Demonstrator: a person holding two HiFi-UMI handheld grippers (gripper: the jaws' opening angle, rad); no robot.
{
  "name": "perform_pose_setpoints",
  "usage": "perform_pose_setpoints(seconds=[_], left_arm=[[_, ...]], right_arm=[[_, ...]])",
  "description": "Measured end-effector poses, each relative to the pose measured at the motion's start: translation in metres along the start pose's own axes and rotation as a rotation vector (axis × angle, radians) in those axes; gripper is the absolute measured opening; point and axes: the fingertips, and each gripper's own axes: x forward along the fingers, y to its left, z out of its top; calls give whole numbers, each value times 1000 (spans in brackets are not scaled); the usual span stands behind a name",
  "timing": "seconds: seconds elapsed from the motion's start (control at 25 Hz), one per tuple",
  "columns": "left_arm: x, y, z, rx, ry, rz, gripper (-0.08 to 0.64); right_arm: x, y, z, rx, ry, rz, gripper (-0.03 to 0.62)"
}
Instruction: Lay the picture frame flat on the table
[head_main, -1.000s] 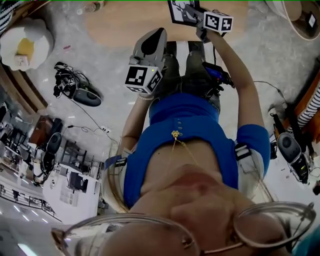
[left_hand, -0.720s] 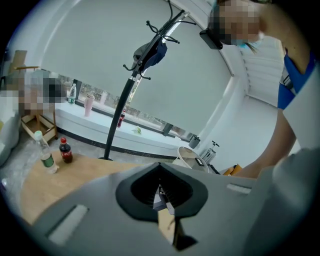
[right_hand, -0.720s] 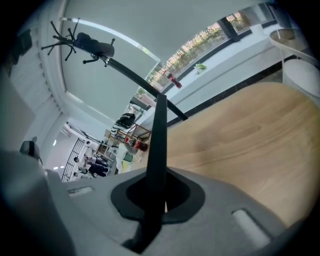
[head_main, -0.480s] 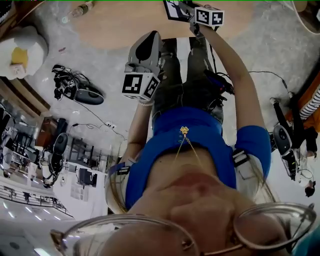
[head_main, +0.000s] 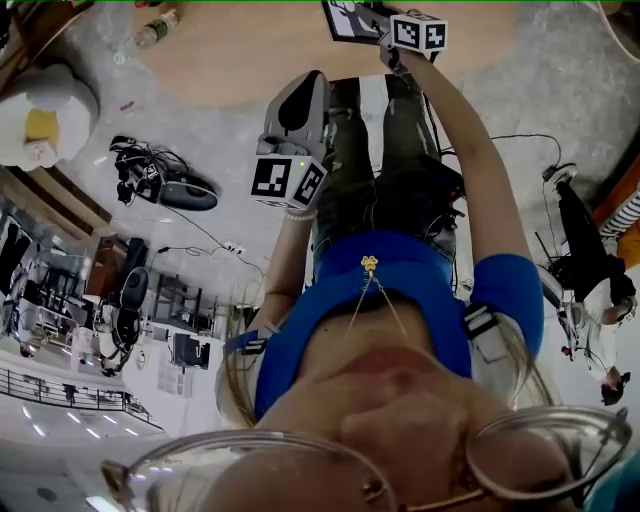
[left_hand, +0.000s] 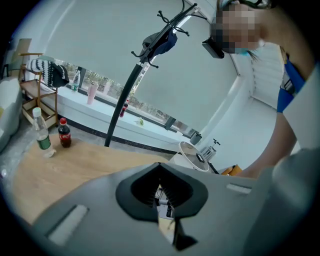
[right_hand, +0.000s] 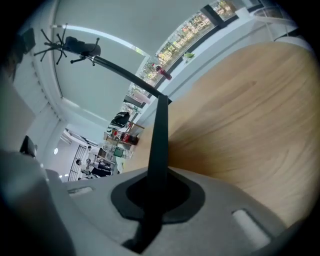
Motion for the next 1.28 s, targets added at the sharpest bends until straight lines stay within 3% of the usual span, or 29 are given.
perform_pose_setpoints(seconds=[0.12,0.24,0.48,0.76,1.0,1.16,1.28], left_arm=[[4,1,-1,-7,10,6,-2],[4,1,-4,-12,13,6,-2],[5,-3,-9,-7,19,-8,-2],[10,-7,-14,-6,33,-27,-2],[13,-4,-26,-17,34,-34,-2],[12,0,-27,-18,40,-23,-2],[13,3,-27,-15,41,-10,-3]], right_arm=[[1,-4,-1,-4,-9,18,6],[2,-9,-3,-71,-7,-9,18],[0,-19,-7,-209,7,-114,62],[-5,-36,-1,-357,-19,-278,169],[-9,-63,3,-384,-19,-415,262],[-9,-72,1,-373,12,-471,273],[-9,-80,-5,-431,74,-509,273]])
